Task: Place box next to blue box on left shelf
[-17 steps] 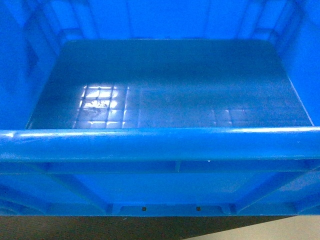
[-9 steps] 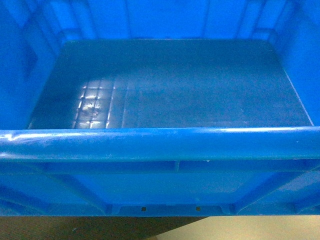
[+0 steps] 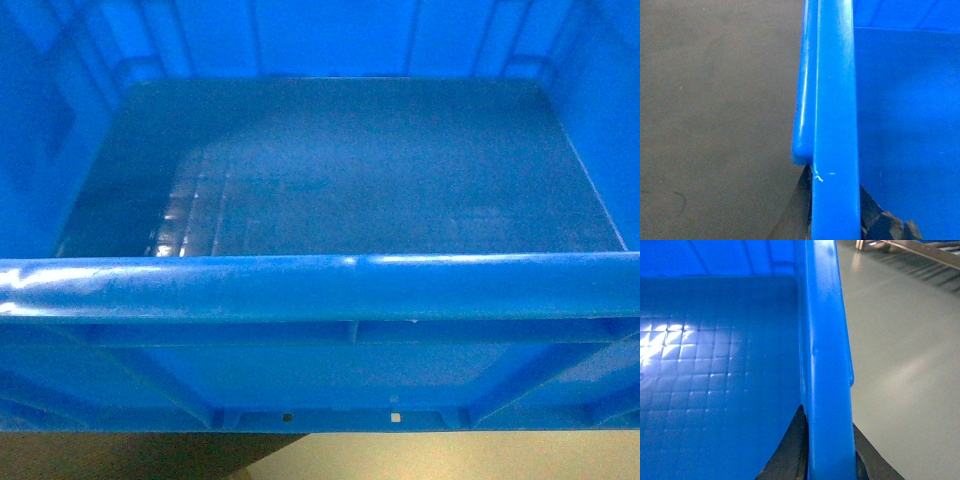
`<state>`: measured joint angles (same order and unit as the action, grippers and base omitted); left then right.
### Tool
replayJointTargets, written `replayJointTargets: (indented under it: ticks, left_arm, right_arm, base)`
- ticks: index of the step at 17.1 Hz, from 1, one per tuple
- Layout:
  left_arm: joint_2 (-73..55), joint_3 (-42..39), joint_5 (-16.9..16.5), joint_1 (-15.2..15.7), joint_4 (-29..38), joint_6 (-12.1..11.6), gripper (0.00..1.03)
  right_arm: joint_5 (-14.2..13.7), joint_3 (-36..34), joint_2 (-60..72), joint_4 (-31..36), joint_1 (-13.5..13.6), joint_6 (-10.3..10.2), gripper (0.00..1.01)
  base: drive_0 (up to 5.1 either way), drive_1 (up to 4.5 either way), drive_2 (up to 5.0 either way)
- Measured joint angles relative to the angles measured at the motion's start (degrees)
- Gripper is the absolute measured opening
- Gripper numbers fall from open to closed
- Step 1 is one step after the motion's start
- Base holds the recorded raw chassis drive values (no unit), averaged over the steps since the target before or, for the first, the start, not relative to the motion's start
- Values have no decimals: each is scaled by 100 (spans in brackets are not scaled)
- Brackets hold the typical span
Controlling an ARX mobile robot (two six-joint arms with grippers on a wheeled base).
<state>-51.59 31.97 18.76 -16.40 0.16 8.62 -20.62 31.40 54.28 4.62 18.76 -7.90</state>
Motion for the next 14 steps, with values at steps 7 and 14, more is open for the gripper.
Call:
replayJointTargets:
  ticks: [7,14]
  left_arm:
    - [0,0,0,0,0,0,8]
    - [0,0,-2,0,-2,0,8]
  right_arm:
    - [0,0,0,0,0,0,10]
    - [0,0,0,-4,0,2,10]
  base:
    - [-150,-150,-150]
    - [-150,-150,-150]
